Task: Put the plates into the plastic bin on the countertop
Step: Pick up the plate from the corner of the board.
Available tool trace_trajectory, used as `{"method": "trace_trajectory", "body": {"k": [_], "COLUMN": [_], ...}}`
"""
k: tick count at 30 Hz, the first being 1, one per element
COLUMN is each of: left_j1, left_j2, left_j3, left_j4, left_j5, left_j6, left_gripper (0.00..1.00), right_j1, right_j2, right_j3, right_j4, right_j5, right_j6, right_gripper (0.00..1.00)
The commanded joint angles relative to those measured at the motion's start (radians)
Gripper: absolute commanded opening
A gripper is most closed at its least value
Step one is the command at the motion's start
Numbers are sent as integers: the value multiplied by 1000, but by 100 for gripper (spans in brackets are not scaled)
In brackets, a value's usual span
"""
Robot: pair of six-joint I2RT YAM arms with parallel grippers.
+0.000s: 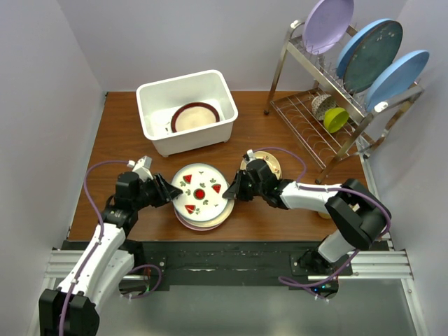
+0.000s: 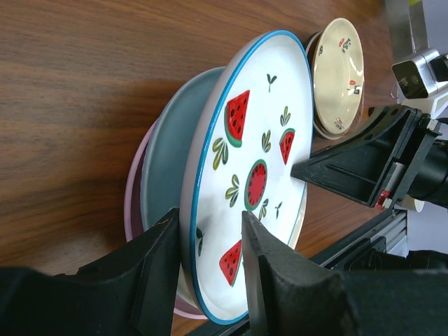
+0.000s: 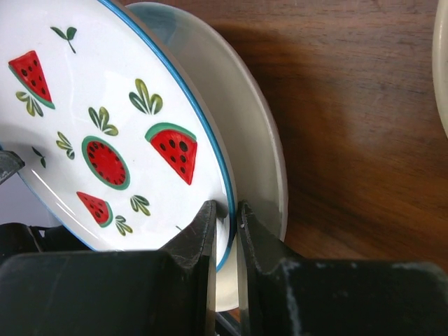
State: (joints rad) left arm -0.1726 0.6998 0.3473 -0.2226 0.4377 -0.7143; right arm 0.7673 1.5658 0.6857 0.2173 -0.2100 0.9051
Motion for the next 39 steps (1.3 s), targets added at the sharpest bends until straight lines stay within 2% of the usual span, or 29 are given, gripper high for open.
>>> {"method": "trace_trajectory", "body": {"k": [1,2,5,24,27,39], "left_j1": [-91,-93,-97,-100,-100,-100], "left_j2": [1,3,6,-14,-19,-5], "left_j3": [5,4,10,65,79,128], "left_j4": [138,134,123,-24,-47,-113], "left_j5": [375,372,365,269,248,205], "left_j6": [-91,-86,-82,-19,-11,15], "left_gripper": [17,10,0,0,0,0], "right_j1": [66,66,66,66,64,66], "right_j2": [48,48,46,30,19,-12], "right_j3": [-5,-5,-5,5,6,15], "right_j4": [31,31,30,19,11,-22], "right_j5": [-54,-52,-49,-52,-51,-39], "right_j6": [-15,-17,-17,-23,-25,-40], "right_gripper": [0,0,0,1,5,40]}}
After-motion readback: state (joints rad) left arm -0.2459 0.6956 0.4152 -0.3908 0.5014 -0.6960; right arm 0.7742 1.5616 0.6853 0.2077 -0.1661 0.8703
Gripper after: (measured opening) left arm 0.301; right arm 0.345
